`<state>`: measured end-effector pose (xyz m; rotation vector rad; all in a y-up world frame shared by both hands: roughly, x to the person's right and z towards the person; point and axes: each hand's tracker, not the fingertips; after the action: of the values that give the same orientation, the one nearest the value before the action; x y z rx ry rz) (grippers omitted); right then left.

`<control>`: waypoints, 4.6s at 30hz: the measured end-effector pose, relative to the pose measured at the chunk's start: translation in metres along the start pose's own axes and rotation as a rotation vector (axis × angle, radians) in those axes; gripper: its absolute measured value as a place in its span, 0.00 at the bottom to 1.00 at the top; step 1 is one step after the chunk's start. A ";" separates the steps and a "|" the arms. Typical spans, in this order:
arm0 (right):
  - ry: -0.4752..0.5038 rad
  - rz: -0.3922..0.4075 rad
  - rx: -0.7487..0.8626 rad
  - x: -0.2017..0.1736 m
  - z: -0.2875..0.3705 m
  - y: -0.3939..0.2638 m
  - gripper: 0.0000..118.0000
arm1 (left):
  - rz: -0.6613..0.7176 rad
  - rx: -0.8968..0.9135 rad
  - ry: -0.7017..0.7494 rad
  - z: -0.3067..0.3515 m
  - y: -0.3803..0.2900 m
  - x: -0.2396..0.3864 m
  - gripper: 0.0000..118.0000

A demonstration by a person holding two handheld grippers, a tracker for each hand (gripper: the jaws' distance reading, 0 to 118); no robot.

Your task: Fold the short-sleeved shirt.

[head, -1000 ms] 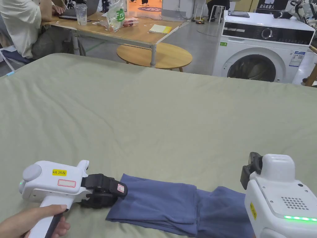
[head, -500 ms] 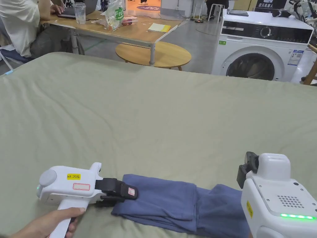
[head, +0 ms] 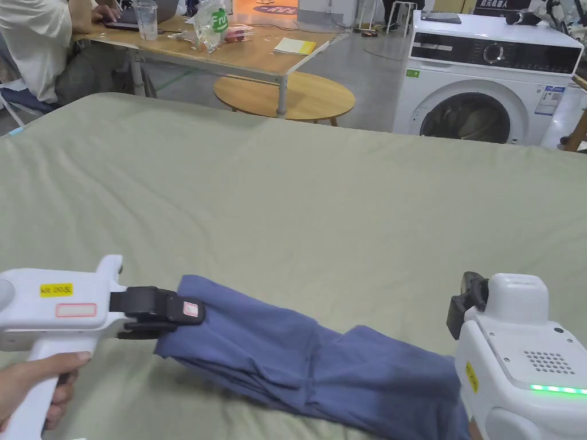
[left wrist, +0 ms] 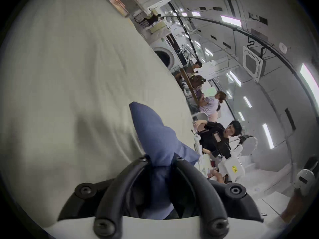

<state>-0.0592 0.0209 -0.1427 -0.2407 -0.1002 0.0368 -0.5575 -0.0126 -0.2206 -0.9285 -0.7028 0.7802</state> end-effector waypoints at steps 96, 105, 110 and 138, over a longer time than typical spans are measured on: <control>-0.041 -0.041 0.088 -0.009 0.018 0.026 0.00 | -0.794 0.774 0.554 -0.089 -0.069 0.138 0.00; 0.114 0.011 -0.457 -0.038 0.008 -0.061 0.00 | -0.698 0.670 0.536 -0.080 -0.062 0.125 0.00; 0.090 0.012 -0.516 -0.043 -0.006 -0.084 0.00 | -0.597 0.421 0.502 -0.075 -0.049 0.108 0.00; 0.117 -0.009 -0.528 -0.036 -0.005 -0.080 0.00 | 0.088 -0.361 -0.285 -0.193 -0.032 -0.009 0.48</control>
<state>-0.0923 -0.0596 -0.1319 -0.7684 0.0079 -0.0138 -0.3989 -0.1139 -0.2761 -1.1924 -1.0823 0.8906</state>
